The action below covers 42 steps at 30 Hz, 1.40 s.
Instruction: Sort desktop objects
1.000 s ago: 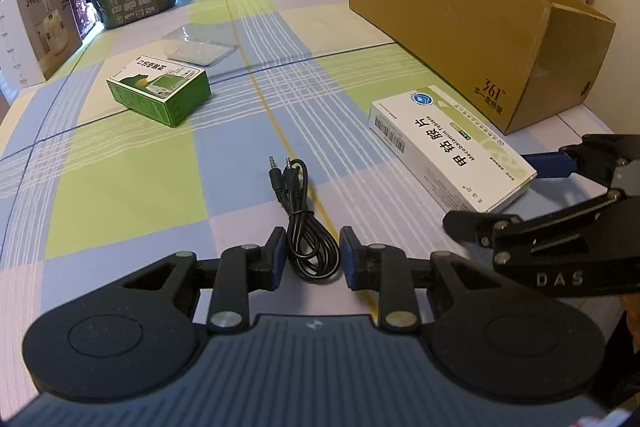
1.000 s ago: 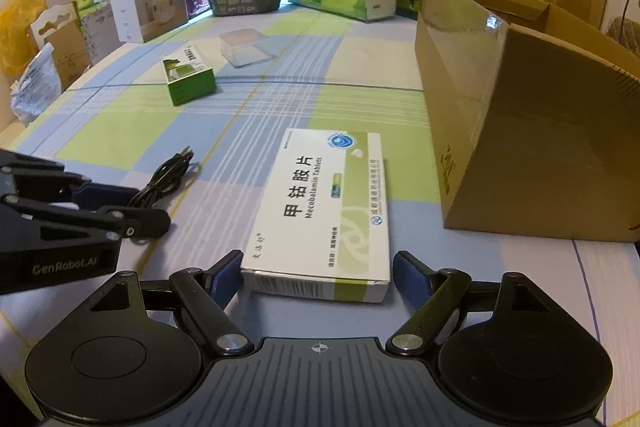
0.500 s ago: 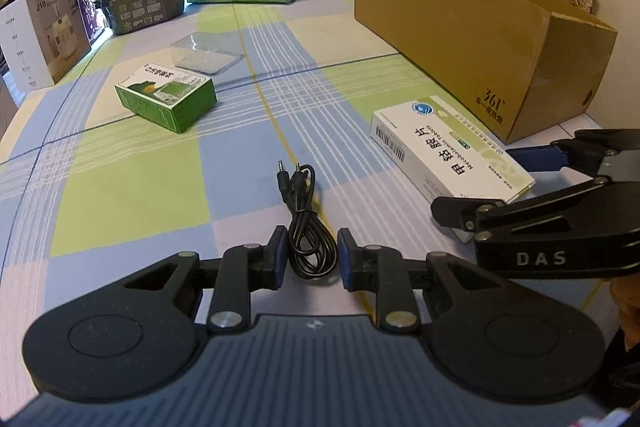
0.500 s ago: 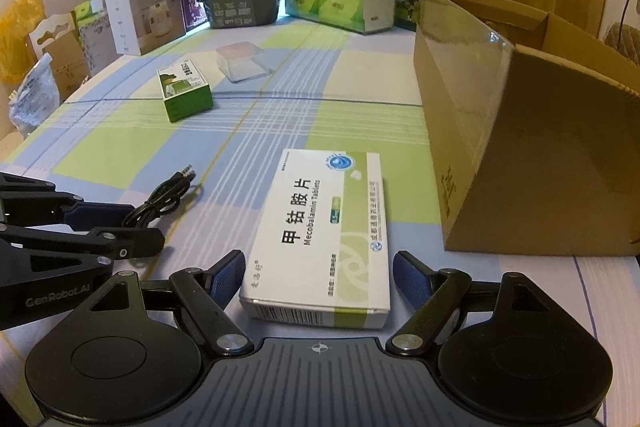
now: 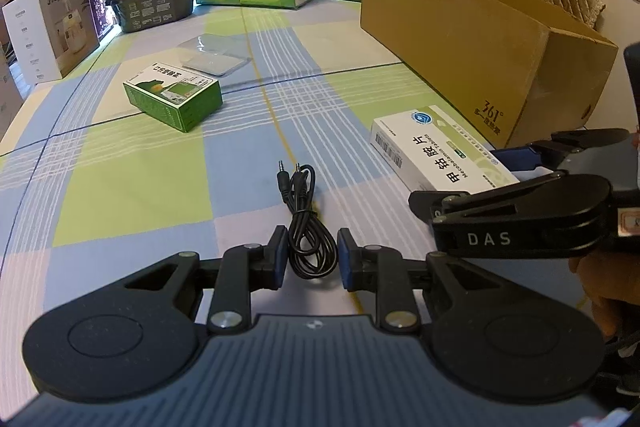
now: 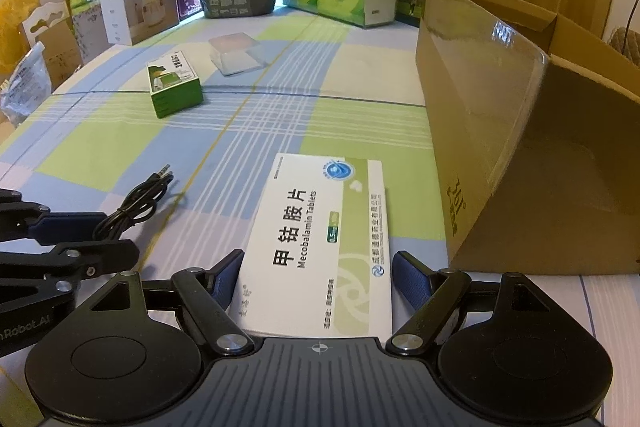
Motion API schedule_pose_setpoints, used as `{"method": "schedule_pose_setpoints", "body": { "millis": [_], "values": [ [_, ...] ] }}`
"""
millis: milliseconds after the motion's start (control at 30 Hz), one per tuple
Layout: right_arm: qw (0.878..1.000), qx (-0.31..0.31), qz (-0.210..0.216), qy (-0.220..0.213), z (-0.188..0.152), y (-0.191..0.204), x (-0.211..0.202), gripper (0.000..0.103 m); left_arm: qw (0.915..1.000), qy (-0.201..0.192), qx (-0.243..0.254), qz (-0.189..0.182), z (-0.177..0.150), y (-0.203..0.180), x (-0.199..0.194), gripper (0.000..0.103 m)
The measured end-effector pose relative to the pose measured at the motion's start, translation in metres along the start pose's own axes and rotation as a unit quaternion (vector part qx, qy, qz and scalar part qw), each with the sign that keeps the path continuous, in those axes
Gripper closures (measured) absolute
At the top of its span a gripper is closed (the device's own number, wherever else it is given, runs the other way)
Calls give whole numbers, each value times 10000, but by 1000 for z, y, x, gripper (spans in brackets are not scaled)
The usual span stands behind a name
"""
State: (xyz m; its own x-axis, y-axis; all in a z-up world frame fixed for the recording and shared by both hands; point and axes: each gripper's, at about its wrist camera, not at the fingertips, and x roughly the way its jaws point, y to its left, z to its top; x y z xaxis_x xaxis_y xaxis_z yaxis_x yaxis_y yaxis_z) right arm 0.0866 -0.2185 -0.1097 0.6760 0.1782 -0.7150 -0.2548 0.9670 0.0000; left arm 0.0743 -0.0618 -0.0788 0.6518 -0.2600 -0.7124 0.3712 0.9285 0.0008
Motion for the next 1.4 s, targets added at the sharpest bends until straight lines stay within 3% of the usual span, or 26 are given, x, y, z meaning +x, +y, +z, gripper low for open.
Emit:
{"method": "schedule_pose_setpoints", "body": {
  "millis": [167,567,1000,1400],
  "values": [
    [10000,67,-51,34,3,0,1,35,10000,8,-7,37,0,1,0,82],
    [9994,337,-82,-94,3,-3,-46,35,9998,-162,-111,58,12,-5,-16,82],
    [9976,437,-55,-538,17,-5,-117,35,9992,-322,-217,38,29,-26,-60,82],
    [9942,567,-192,-894,27,-27,-158,35,9981,-608,-99,-75,47,-54,-93,82]
  ]
}}
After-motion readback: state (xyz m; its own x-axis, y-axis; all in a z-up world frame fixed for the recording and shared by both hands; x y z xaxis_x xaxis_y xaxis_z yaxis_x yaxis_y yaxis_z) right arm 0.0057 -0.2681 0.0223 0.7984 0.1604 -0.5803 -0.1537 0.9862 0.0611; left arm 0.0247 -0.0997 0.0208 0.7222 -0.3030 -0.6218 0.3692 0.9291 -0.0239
